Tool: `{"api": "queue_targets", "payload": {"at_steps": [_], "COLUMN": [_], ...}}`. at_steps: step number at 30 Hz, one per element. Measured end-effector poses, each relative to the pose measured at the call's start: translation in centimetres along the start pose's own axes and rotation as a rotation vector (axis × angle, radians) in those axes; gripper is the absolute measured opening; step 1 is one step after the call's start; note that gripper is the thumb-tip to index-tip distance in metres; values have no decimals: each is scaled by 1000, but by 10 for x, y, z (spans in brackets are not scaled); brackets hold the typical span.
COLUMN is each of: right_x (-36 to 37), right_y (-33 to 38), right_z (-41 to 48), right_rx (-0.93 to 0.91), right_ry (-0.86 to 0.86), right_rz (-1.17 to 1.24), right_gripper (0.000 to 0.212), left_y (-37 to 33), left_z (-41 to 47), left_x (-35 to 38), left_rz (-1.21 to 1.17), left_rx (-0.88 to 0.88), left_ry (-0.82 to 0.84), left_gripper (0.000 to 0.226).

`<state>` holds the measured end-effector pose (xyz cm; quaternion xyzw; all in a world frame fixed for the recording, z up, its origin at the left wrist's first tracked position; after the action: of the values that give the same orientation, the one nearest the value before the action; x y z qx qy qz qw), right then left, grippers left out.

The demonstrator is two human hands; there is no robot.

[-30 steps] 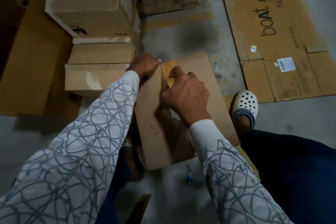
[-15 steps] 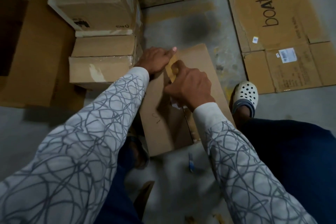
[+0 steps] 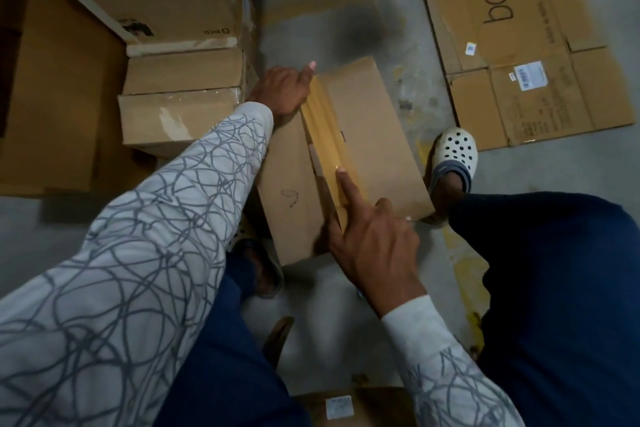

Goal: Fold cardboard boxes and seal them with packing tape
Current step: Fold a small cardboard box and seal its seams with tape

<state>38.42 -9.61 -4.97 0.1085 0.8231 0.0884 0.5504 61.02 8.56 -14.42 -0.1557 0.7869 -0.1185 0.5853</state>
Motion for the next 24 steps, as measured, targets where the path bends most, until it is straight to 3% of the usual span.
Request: {"api": "queue_targets", "payload": {"at_steps": [5,8,11,16,19,24], "right_x": [9,40,73,102,109,112], "right_y": [-16,-31,-41,-51,-53,-56], "right_z": [-37,-51,-51,-29,-21,-19], "right_rx": [10,75,113,62,44,16], "right_ry": [36,86,104,97,98,92], "right_rz": [-3,50,138,315,327,340], "right_gripper": [80,95,104,102,100,96], "left_y": [0,0,1,-7,-14,-42], "left_z": [-6,-6,-4,-10,-28,-104], "left_x": [-4,-3,-2,2,11,49], "left_rz": [-12,-12,58,101,281,314], "left_rx": [-41,-57,1,117,272,299], "left_ry": [-17,-39,-57,-114,-180,-190], "left_gripper": [53,72,74,64,65,67]}}
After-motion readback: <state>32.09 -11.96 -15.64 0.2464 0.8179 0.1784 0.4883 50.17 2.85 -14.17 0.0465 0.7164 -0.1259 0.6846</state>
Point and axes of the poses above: each hand's wrist, its own z-axis towards the middle knuckle, its own x-axis out of the palm, y = z × x, the point moved 4 cm from there along z, towards the middle knuckle, and after that the axes turned 5 degrees about -y, right-handed, at the moved point
